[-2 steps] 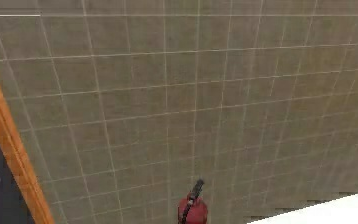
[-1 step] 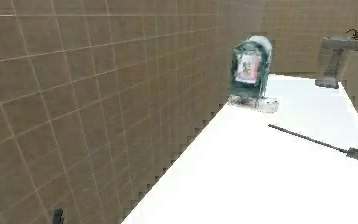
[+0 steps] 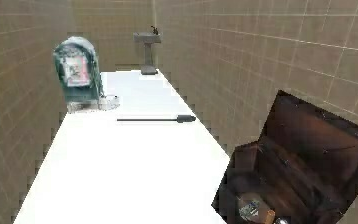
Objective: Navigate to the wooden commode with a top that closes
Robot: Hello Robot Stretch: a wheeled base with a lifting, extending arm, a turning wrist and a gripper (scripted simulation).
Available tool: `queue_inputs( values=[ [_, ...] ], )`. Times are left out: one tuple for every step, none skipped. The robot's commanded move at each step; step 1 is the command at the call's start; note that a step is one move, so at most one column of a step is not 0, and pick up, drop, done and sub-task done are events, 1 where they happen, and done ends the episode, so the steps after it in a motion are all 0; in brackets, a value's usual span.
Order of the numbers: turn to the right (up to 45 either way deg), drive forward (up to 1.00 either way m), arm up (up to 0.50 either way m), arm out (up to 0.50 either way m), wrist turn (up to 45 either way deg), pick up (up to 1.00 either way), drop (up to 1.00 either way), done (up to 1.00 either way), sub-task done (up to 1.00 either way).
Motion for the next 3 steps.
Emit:
queue_inputs(
  values=[
    [45.0, 0.0, 0.0, 0.0, 0.0, 0.0, 0.0, 0.0, 0.0],
    [27.0, 0.0, 0.0, 0.0, 0.0, 0.0, 0.0, 0.0, 0.0],
    [0.0, 0.1, 0.0, 0.0, 0.0, 0.0, 0.0, 0.0, 0.0]
  ],
)
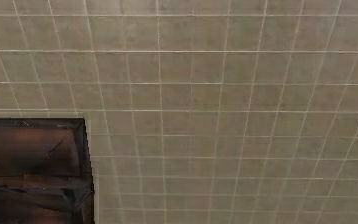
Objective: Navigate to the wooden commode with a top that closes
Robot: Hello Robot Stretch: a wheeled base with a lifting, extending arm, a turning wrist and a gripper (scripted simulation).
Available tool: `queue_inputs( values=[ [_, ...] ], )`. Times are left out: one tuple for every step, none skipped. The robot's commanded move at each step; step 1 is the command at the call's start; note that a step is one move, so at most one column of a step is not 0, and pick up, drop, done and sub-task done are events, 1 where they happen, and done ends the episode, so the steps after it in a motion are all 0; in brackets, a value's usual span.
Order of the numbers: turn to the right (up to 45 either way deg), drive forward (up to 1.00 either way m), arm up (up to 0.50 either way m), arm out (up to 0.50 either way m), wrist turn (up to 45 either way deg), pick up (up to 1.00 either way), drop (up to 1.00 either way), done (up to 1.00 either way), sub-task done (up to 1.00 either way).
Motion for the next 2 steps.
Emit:
queue_inputs(
  values=[
    [-45.0, 0.0, 0.0, 0.0, 0.0, 0.0, 0.0, 0.0, 0.0],
    [0.0, 0.0, 0.0, 0.0, 0.0, 0.0, 0.0, 1.0, 0.0]
  ],
)
